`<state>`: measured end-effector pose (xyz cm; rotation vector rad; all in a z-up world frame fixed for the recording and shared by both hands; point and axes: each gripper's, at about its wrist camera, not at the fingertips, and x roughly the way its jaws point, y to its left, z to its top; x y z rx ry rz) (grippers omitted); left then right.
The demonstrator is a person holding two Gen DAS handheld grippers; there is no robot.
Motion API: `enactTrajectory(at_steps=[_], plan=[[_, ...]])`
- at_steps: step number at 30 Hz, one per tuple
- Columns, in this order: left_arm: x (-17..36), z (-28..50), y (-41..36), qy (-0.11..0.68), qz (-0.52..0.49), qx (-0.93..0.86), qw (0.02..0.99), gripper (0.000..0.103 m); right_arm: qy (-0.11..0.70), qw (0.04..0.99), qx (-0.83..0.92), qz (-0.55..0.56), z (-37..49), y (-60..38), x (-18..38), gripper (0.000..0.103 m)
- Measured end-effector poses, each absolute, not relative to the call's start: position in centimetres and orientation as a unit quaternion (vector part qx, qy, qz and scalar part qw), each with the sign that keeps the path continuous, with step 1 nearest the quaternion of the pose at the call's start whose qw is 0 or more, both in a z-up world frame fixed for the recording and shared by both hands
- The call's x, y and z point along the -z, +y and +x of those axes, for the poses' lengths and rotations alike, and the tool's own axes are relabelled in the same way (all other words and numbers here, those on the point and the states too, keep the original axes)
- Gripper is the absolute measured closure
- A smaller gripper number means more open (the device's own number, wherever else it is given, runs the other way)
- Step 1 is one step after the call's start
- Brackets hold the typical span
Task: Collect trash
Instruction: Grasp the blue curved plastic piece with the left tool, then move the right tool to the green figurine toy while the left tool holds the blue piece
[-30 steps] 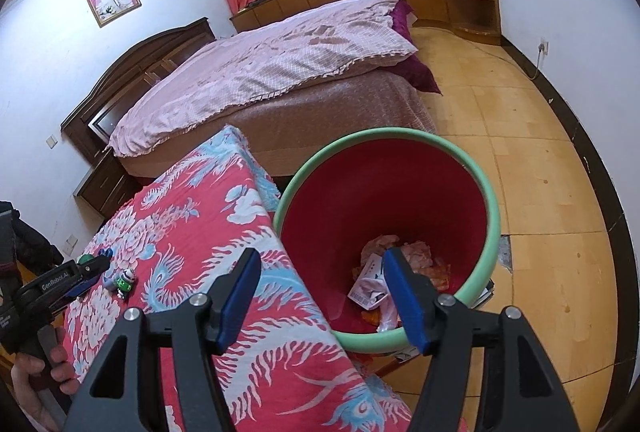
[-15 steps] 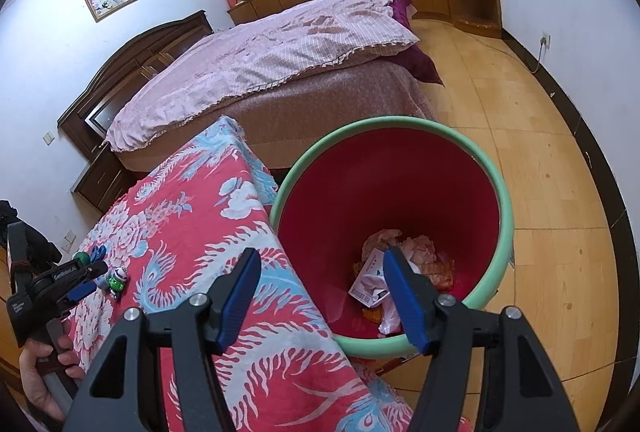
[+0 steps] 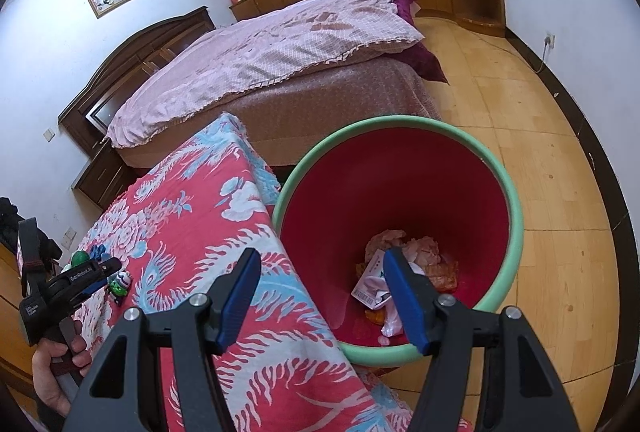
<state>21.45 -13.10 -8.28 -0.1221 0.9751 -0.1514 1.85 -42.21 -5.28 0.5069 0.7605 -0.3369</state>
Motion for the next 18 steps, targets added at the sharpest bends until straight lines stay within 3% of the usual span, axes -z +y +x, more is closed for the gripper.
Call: enactTrajectory(at_steps=[6,18], plan=[[7.4,20.9,-12.7,0.462,-0.059,0.099,0.879,0.100,0.366,0.886,0.158,0.237,2.0,-41.4,5.0,0.037],[5.7,20.1,-11.5,0.459,-0.068,0.116,0.878,0.099,0.358,0.896,0.137,0.226,2.1,-39.2,3.6,0.037]])
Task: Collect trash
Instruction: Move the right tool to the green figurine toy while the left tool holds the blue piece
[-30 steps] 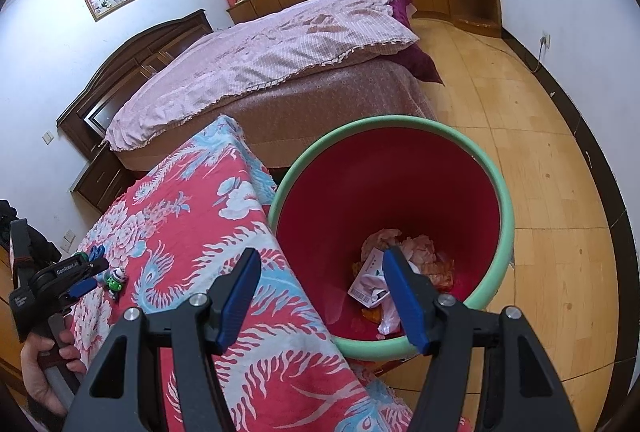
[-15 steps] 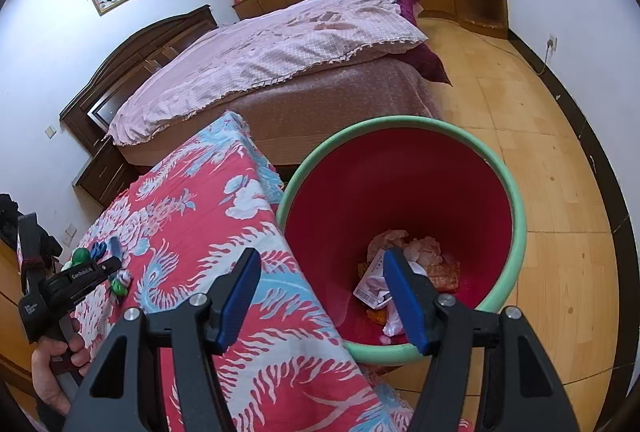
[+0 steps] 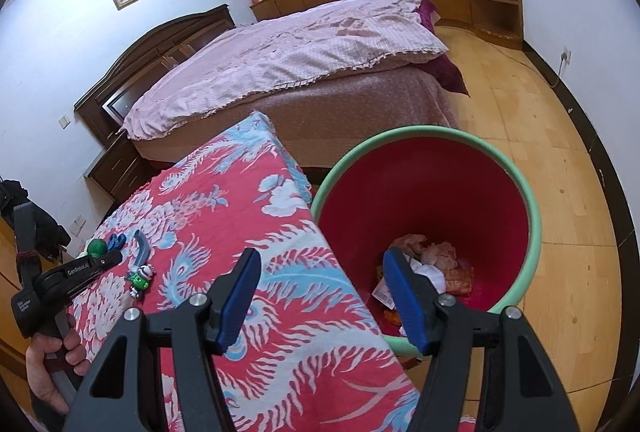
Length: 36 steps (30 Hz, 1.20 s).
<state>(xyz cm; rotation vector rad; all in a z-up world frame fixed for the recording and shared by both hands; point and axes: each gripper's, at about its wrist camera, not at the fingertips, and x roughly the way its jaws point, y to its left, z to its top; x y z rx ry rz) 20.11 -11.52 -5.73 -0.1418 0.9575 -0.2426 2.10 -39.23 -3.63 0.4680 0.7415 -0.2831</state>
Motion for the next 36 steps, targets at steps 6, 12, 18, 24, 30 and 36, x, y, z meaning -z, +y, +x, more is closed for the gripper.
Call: enactTrajectory(at_steps=[6,12,18,24,30,36], plan=[[7.0,20.6,-12.9,0.477,-0.041,0.118,0.870,0.072,0.362,0.894,0.137,0.225,2.0,-39.1,3.8,0.036],[8.1,21.3,-14.0,0.484,-0.012,0.116,0.868,0.071,0.365,0.893,0.138,0.226,2.4,-39.4,4.0,0.037],[8.4,21.3,-14.0,0.480,-0.003,0.119,0.869,0.085,0.371,0.891,0.134,0.227,2.7,-39.4,4.5,0.037],[7.8,20.7,-13.1,0.472,-0.015,0.126,0.873,0.086,0.374,0.891,0.128,0.223,2.9,-38.8,4.5,0.037],[6.1,19.3,-10.9,0.456,-0.035,0.123,0.881,0.086,0.379,0.895,0.112,0.208,3.6,-37.1,4.1,0.037],[5.1,18.0,-7.5,0.449,-0.059,0.107,0.885,0.086,0.384,0.900,0.081,0.190,5.0,-34.3,3.6,0.037]])
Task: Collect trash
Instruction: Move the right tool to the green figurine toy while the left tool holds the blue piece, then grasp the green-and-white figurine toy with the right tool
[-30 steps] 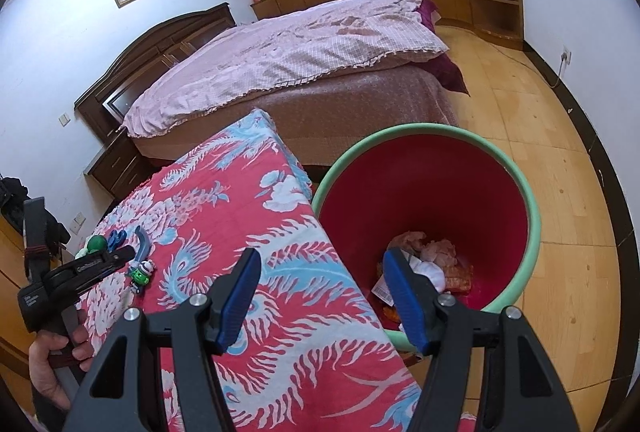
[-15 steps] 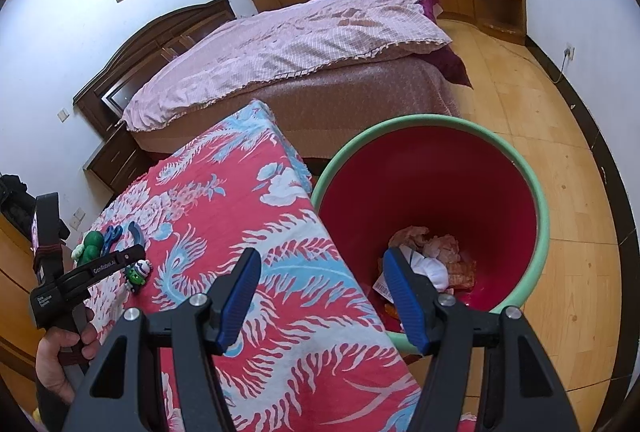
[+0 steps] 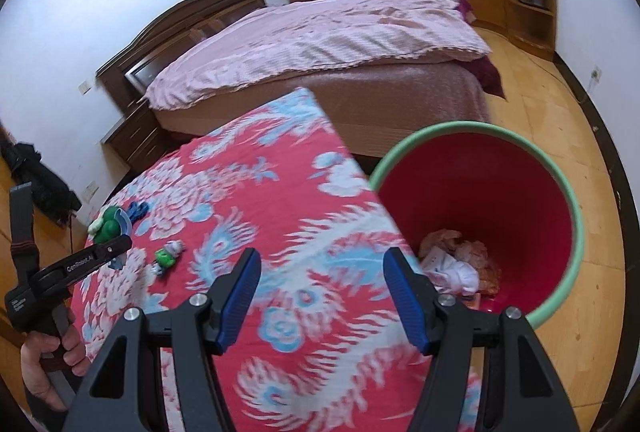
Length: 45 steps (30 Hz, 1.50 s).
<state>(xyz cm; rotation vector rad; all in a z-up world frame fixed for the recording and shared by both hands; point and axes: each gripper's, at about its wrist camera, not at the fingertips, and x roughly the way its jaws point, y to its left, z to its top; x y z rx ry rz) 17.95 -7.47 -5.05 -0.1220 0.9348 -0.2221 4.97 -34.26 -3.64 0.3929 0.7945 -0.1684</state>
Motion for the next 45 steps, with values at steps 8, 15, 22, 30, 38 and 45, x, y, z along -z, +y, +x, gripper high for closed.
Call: enactTrajectory(at_steps=[8,15,22,30,38,45], plan=[[5.0,16.3,-2.9,0.447,-0.083,0.084,0.887,0.086,0.401,0.902,0.033,0.156,7.6,-28.5,3.4,0.037],[5.5,15.7,0.7,0.441,-0.102,0.056,0.890,0.086,0.417,0.901,0.000,0.124,10.6,-23.5,4.2,0.037],[6.4,15.6,2.9,0.441,-0.117,0.044,0.889,0.086,0.436,0.894,-0.016,0.100,13.3,-19.8,5.8,0.037],[7.3,15.9,3.2,0.448,-0.124,0.048,0.884,0.086,0.441,0.894,-0.012,0.071,15.0,-18.0,7.0,0.037],[7.5,16.0,2.9,0.448,-0.121,0.052,0.884,0.086,0.448,0.892,-0.012,0.050,15.7,-17.1,7.9,0.047],[7.8,16.2,2.7,0.451,-0.120,0.055,0.883,0.086,0.443,0.896,-0.010,0.035,15.8,-16.8,8.1,0.053]])
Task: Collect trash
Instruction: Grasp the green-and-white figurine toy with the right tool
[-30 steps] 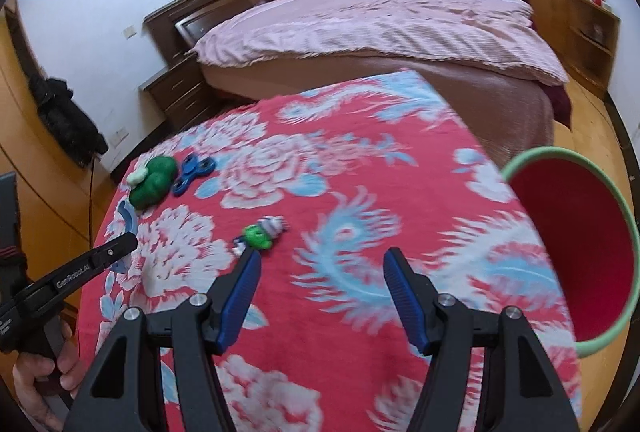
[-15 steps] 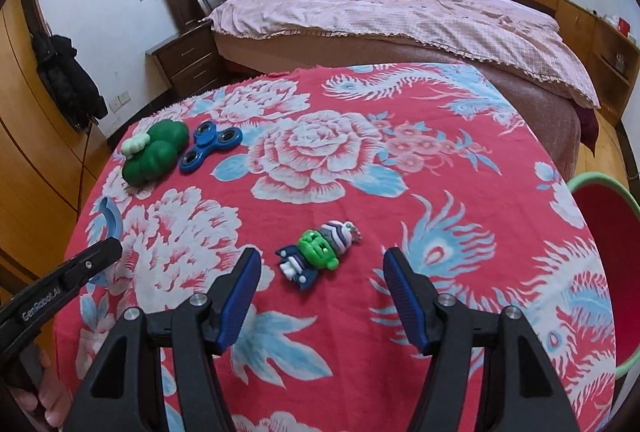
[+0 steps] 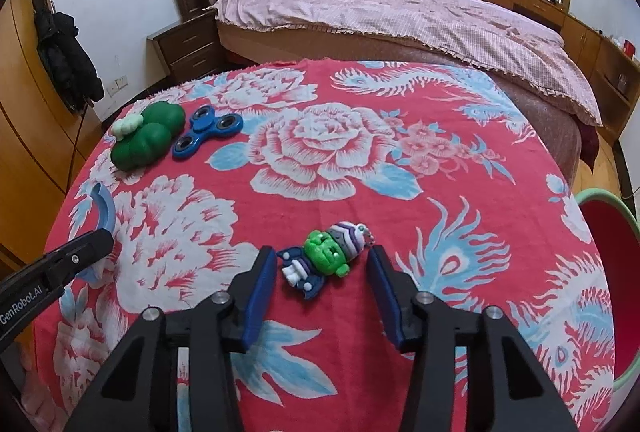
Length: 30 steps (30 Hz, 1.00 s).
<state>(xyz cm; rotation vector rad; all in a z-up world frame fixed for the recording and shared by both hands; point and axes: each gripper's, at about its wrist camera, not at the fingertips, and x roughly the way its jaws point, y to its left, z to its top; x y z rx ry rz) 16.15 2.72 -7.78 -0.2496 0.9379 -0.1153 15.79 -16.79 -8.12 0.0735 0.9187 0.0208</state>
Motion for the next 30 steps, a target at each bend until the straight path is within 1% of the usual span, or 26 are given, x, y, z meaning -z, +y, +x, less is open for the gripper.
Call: enactTrajectory(at_steps=[3,19,30], plan=[[7.9,16.2,2.6,0.452,-0.120,0.056,0.882,0.086,0.441,0.897,-0.008,0.031,15.7,-16.7,8.2,0.058],[7.8,16.0,1.9,0.451,-0.113,0.060,0.883,0.086,0.438,0.898,-0.017,0.032,15.4,-16.5,8.1,0.059],[5.8,14.5,0.0,0.438,-0.107,0.087,0.888,0.086,0.409,0.911,-0.015,0.048,12.2,-18.3,5.3,0.059]])
